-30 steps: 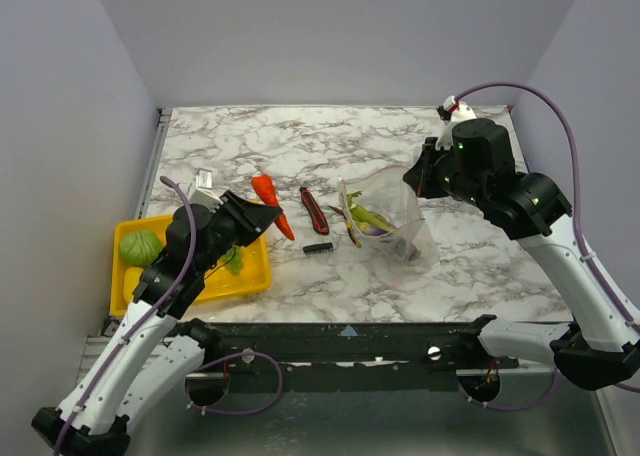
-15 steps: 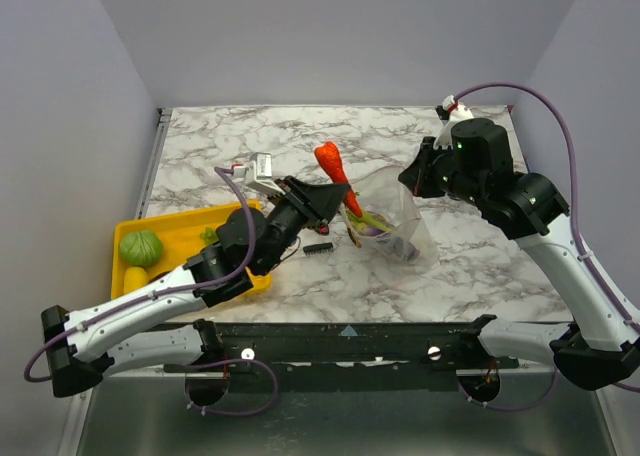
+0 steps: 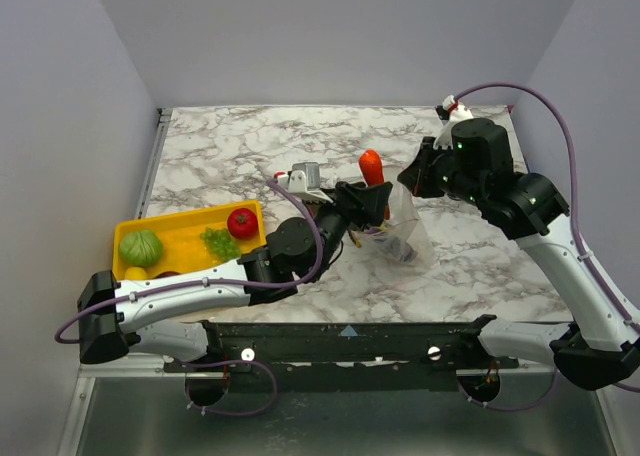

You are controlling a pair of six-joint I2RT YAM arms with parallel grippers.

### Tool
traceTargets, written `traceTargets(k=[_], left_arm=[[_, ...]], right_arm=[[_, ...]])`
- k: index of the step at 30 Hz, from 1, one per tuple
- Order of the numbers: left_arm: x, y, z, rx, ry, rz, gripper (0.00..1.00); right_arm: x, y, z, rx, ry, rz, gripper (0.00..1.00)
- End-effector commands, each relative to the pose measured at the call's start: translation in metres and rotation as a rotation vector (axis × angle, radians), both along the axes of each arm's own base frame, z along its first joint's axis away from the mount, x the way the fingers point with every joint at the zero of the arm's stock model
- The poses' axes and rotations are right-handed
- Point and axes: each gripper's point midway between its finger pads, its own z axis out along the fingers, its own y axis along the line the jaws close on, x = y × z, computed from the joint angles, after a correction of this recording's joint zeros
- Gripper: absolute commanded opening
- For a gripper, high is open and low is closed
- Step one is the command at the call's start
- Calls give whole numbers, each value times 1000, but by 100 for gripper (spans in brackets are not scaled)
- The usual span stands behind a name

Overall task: Place the food in the zip-top bag and seal the zipper
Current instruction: Place the fake vegetable in the zipper food storage bag.

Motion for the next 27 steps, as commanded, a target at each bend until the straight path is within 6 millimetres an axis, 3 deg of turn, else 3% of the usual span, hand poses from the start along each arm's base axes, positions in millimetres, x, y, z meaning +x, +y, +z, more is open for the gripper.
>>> traceTargets(k=[1,4,18,22,27], left_arm=[[-6,-1,-1,-27,10,-6,79],[-10,-2,-8,-18,25,-31,85],[-21,16,-11,92,-14,-62,84],[-26,36,-10,174,-63,-75,84],[-25,69,-25,283,-41,-117,85]], right_arm=[[0,0,22,55,-64,-2,1],[-1,-1,22,56,-67,-4,1],[0,-4,14,40,-61,-20,1],[2,-4,9,33,-51,-22,1],[1,-6,9,30,-53,-27,1]])
